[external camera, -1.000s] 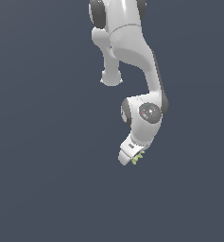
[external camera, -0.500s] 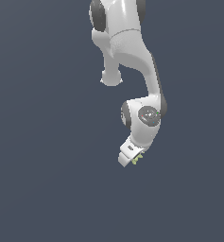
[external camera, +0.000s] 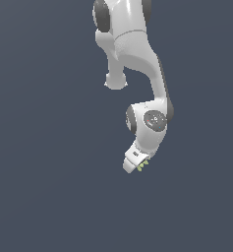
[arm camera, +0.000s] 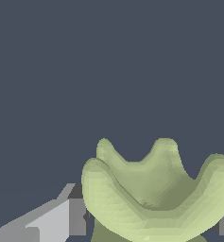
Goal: Pick up the object and move it to a goal position.
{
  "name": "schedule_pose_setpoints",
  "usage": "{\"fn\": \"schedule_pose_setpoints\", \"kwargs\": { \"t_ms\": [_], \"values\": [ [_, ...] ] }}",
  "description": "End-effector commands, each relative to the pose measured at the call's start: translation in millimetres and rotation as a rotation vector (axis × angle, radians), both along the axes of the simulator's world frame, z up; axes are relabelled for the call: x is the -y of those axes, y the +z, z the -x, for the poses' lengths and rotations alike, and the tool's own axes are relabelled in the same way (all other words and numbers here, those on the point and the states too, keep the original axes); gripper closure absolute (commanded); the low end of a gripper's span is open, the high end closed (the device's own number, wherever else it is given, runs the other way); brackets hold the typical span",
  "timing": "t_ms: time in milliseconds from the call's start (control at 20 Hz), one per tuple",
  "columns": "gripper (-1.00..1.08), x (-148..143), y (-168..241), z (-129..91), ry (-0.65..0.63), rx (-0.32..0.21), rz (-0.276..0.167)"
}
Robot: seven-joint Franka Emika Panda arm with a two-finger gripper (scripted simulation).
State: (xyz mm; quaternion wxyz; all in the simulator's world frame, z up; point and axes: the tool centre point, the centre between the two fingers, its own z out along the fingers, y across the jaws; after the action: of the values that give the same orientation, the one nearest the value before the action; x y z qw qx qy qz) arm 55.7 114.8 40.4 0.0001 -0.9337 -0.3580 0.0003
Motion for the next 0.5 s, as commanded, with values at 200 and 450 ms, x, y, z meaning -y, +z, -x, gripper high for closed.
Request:
{"fn": "schedule_pose_setpoints", "kwargs": {
  "t_ms": [200,450],
  "values": [
    [1.08,5.1,11.9,5.2,0.000,0.001,0.000],
    [1.08,14.2,32.7,14.7,0.000,0.001,0.001]
  ]
}}
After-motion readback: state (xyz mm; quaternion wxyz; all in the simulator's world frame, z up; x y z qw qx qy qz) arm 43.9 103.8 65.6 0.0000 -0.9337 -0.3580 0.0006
